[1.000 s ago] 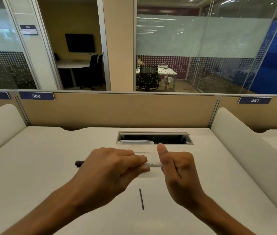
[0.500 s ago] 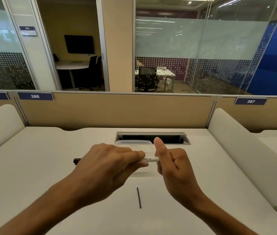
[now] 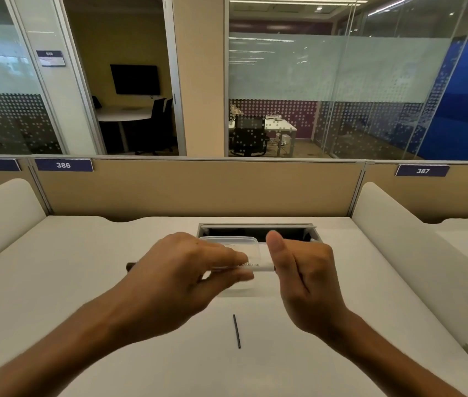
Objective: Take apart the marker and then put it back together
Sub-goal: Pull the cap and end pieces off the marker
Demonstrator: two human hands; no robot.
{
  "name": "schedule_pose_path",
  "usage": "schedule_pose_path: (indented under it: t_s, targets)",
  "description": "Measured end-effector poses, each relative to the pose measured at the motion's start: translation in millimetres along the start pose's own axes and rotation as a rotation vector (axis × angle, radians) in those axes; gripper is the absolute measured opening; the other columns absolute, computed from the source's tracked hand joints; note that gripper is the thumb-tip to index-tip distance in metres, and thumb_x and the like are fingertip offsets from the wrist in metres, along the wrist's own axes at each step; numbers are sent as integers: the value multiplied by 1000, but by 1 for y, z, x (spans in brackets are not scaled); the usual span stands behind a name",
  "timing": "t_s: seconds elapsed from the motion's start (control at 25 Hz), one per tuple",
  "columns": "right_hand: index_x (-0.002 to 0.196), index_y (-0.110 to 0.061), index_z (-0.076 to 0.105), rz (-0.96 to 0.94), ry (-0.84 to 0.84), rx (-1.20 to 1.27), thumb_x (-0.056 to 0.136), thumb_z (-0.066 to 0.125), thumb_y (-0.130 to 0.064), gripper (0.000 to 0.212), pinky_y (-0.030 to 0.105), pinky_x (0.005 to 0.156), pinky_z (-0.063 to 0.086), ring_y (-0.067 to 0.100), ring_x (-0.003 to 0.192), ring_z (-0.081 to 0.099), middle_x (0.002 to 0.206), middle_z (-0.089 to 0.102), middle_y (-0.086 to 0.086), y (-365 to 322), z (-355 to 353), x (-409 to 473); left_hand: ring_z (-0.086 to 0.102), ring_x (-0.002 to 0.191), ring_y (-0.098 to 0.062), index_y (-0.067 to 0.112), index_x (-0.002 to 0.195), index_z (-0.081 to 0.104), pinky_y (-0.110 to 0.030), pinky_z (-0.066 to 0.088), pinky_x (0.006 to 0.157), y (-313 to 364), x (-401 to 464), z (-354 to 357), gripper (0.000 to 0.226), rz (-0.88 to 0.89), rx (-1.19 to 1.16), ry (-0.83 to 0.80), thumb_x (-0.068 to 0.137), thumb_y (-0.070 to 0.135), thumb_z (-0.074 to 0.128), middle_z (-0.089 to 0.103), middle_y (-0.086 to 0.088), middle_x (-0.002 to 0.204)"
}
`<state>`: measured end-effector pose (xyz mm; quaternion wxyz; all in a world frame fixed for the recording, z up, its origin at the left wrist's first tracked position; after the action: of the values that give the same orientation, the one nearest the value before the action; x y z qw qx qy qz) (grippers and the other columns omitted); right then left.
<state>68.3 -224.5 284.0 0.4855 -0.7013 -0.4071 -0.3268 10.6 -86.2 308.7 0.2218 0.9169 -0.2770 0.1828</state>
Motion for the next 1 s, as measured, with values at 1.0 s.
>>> schedule_pose_path:
  t_s: [1.0]
  targets:
    - [50, -14, 38, -42, 40, -1, 103, 37, -28, 55, 25, 42, 23, 12, 41, 27, 43, 33, -2, 10, 8, -2, 59, 56, -10, 20, 101, 75, -30, 50, 53, -15, 4, 6, 24, -28, -128, -7, 92, 35, 60, 70, 13, 69]
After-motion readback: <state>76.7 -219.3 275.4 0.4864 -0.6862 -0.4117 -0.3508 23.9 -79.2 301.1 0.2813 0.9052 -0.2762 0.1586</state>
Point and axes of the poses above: each hand's wrist, its own x-axis towards the middle knuckle, its own z-axis out of the palm, y = z × x, the point moved 6 cm from there along x, towards the middle knuckle
